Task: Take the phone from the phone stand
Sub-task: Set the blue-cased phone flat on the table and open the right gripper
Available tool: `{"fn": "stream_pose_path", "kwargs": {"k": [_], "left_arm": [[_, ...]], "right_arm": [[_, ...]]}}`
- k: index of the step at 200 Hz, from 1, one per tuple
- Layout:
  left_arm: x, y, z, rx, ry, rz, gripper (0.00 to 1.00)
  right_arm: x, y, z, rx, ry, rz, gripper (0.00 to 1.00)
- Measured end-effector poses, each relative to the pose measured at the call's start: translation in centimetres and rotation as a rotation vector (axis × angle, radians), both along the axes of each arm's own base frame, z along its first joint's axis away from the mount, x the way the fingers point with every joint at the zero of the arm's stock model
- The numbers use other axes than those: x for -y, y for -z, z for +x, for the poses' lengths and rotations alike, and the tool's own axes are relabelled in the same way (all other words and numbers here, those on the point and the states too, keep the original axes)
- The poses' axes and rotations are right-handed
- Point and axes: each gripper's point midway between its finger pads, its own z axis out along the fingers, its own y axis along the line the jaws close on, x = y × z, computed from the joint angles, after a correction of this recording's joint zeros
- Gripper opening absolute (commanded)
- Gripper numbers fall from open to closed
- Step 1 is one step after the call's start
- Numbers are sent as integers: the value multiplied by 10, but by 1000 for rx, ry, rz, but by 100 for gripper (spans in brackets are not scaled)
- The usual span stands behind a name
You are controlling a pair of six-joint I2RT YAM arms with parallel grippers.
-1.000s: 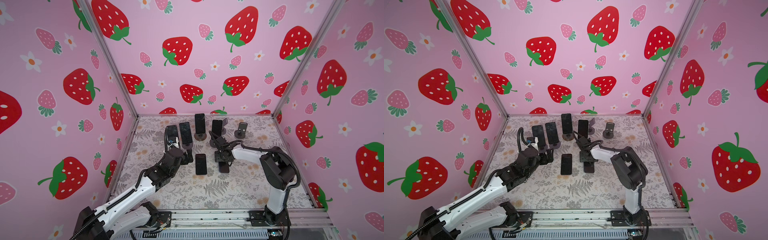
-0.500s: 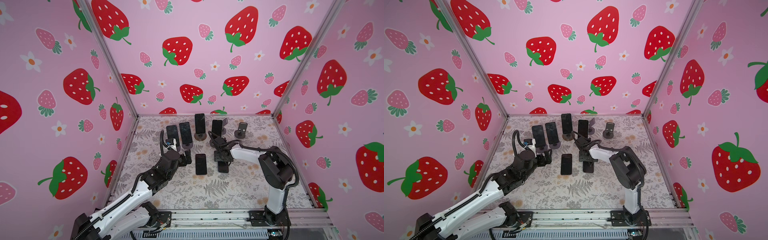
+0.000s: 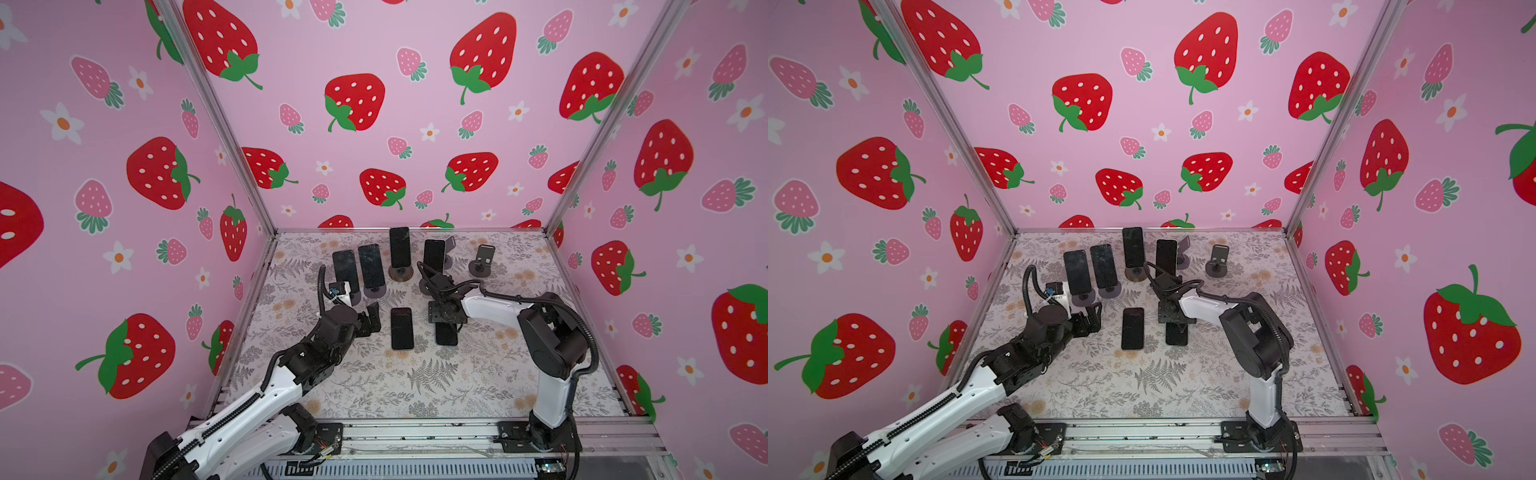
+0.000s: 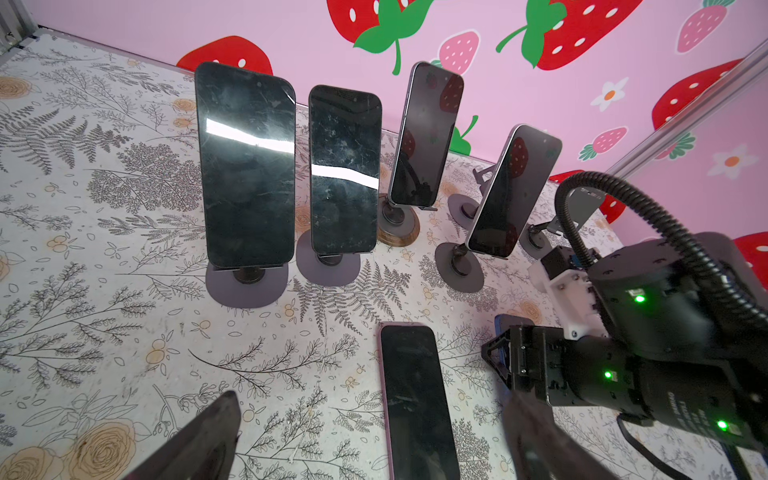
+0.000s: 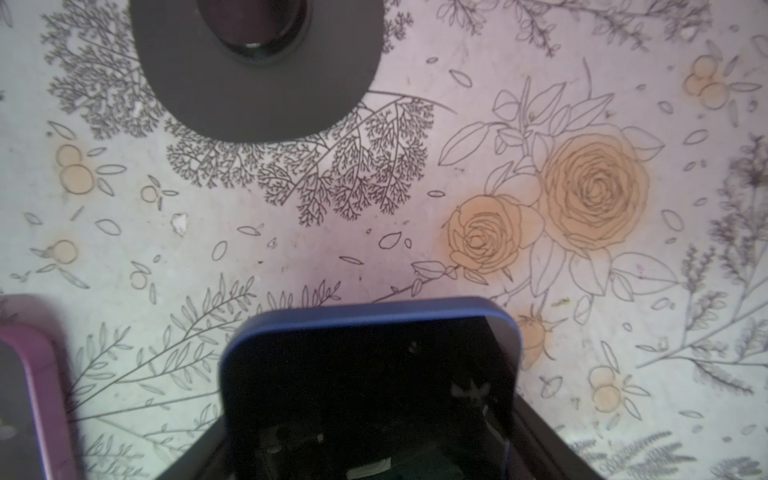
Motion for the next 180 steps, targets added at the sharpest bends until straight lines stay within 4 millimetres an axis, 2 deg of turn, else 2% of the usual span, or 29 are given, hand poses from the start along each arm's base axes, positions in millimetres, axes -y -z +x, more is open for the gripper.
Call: {"fn": "stream_pose_path", "kwargs": {"k": [180], "left_arm": [[0,7,2,-21,-9,6,100]], "right_arm": [[-3,0,-2,-9,-53,16,80]]}}
